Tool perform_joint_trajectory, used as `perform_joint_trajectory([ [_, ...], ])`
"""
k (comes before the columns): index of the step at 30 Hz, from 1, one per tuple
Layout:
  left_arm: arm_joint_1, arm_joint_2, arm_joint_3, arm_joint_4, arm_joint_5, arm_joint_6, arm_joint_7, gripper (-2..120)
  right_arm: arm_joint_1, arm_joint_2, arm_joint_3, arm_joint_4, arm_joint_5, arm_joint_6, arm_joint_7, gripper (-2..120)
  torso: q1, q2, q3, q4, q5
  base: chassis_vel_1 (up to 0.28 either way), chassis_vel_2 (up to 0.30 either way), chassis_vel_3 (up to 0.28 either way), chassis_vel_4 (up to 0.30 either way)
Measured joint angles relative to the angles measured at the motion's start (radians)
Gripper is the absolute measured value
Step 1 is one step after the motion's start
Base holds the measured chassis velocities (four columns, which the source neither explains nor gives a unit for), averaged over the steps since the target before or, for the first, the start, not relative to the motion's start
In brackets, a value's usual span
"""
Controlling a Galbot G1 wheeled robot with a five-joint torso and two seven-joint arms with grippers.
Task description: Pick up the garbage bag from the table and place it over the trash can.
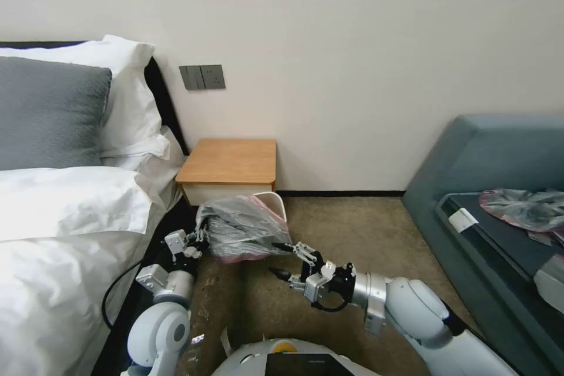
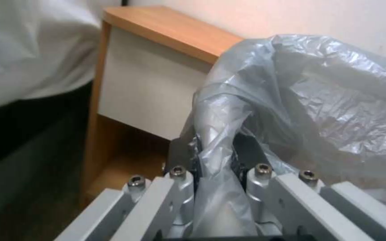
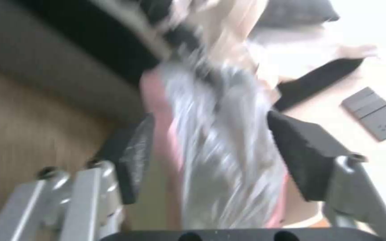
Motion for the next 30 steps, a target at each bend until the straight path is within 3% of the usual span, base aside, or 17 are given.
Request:
perform_joint_trajectory([
  [3, -0.001, 0.003, -0.005, 0.008, 0.010, -0.010, 0.010, 9, -0.003, 0.000, -0.002, 0.019, 0.089, -0.038, 0.024, 80, 0.000, 0.000, 0.000, -0.0001, -0.0001, 0.000, 0.000, 0.000, 0.000],
  [6, -0.001, 0.006, -0.006, 0.017, 0.028, -0.029, 0.033, 9, -0.005, 0.003, -0.019, 0.032, 0.189, -0.098, 0.116, 89, 0.000, 0.000, 0.000, -0.0002, 0.0001, 0.000, 0.000, 0.000, 0.000],
  [8, 0.001, 0.007, -0.005, 0.029, 0.048, -0.055, 0.057, 9, -0.006, 0.008, -0.045, 0.047, 0.284, -0.178, 0.249, 97, 0.000, 0.000, 0.000, -0.0001, 0.0001, 0.000, 0.000, 0.000, 0.000],
  [9, 0.001, 0.007, -0.005, 0.029, 0.048, -0.055, 0.057, 9, -0.006, 0.008, -0.045, 0.047, 0.284, -0.178, 0.249, 97, 0.000, 0.000, 0.000, -0.0001, 0.0001, 0.000, 0.000, 0.000, 0.000],
  [10, 0.003, 0.009, -0.005, 0.035, 0.063, -0.073, 0.075, 9, -0.006, 0.010, -0.060, 0.058, 0.338, -0.234, 0.330, 99, 0.000, 0.000, 0.000, -0.0002, 0.0000, 0.000, 0.000, 0.000, 0.000],
  [12, 0.007, 0.011, -0.002, 0.038, 0.082, -0.100, 0.102, 9, 0.002, 0.009, -0.071, 0.065, 0.381, -0.293, 0.396, 100, 0.000, 0.000, 0.000, -0.0003, 0.0001, 0.000, 0.000, 0.000, 0.000],
  [15, 0.008, 0.013, 0.002, 0.041, 0.109, -0.128, 0.127, 9, 0.020, -0.001, -0.079, 0.068, 0.438, -0.340, 0.407, 100, 0.000, 0.000, 0.000, -0.0002, 0.0002, 0.000, 0.000, 0.000, 0.000],
  [19, -0.002, 0.017, 0.015, 0.053, 0.144, -0.163, 0.161, 9, 0.046, -0.035, -0.094, 0.091, 0.616, -0.448, 0.421, 100, 0.000, 0.000, 0.000, 0.0001, 0.0002, 0.000, 0.000, 0.000, 0.000],
  [21, -0.006, 0.024, 0.026, 0.061, 0.152, -0.182, 0.181, 9, 0.066, -0.064, -0.104, 0.097, 0.713, -0.493, 0.433, 99, 0.000, 0.000, 0.000, -0.0009, -0.0001, 0.000, 0.000, 0.000, 0.000],
  [24, -0.006, 0.028, 0.031, 0.066, 0.155, -0.198, 0.195, 9, 0.090, -0.094, -0.116, 0.097, 0.780, -0.520, 0.452, 99, 0.000, 0.000, 0.000, 0.0002, 0.0004, 0.000, 0.000, 0.000, 0.000],
  [30, -0.009, 0.031, 0.033, 0.085, 0.160, -0.246, 0.250, 9, 0.178, -0.159, -0.150, 0.075, 0.924, -0.572, 0.508, 99, 0.000, 0.000, 0.000, -0.0001, 0.0003, 0.000, 0.000, 0.000, 0.000],
])
